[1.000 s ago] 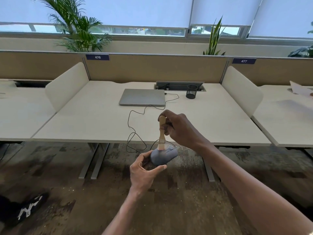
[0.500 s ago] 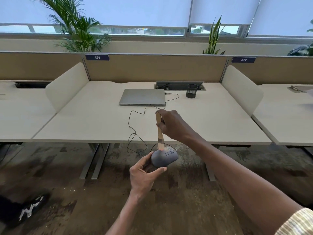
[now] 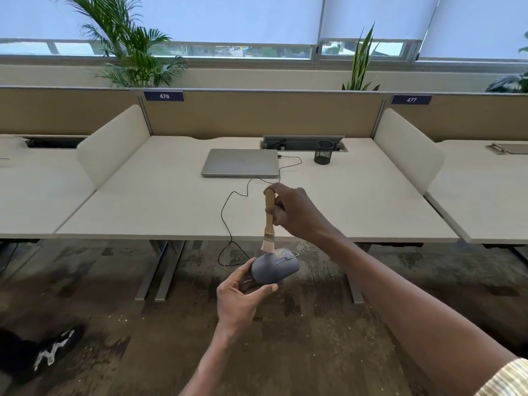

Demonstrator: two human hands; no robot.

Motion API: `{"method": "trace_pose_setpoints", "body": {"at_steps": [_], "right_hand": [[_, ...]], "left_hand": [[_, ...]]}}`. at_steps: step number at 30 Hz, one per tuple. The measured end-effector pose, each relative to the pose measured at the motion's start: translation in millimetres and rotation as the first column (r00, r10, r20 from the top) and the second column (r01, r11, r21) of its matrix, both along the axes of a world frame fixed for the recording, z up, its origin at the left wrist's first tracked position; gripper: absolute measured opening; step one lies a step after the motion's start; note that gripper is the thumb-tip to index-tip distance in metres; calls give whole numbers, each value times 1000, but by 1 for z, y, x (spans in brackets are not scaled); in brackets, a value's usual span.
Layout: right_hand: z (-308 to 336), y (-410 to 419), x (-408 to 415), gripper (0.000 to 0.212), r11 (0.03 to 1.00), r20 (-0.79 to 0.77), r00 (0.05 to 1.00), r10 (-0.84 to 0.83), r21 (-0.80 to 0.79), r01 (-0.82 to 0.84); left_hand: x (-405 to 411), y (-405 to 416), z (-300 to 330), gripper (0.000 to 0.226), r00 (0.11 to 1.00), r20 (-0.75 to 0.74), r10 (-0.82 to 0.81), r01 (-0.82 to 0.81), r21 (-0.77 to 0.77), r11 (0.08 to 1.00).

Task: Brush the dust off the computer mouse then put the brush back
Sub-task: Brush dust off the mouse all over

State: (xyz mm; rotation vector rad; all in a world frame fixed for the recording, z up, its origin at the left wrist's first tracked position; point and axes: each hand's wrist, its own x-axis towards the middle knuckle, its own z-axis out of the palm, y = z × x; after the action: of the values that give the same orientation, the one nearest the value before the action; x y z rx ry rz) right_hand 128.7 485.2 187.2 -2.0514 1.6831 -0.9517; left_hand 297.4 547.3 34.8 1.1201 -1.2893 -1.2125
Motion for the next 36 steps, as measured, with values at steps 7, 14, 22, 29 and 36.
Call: {"method": "trace_pose_setpoints", "body": {"at_steps": [7, 14, 22, 29, 36], "right_hand": [[0, 20, -7, 26, 997, 125, 991, 50, 49, -57], [-14, 27, -11, 29, 996, 140, 990, 33, 73, -43], [-29, 23, -10, 29, 997, 115, 993, -12, 77, 3], [-29, 24, -1, 28, 994, 112, 993, 36, 98, -47], [-34, 14, 2, 23, 996, 105, 994, -30, 86, 21]], "left_hand": [[13, -2, -3, 73, 999, -48, -20, 22, 38, 999], [21, 1, -10, 80, 996, -70, -58, 65, 108, 992], [27, 6, -19, 76, 994, -40, -97, 102, 147, 984], [31, 9, -17, 78, 993, -21, -114, 116, 141, 983], [30, 11, -14, 73, 993, 29, -116, 111, 124, 986]]}}
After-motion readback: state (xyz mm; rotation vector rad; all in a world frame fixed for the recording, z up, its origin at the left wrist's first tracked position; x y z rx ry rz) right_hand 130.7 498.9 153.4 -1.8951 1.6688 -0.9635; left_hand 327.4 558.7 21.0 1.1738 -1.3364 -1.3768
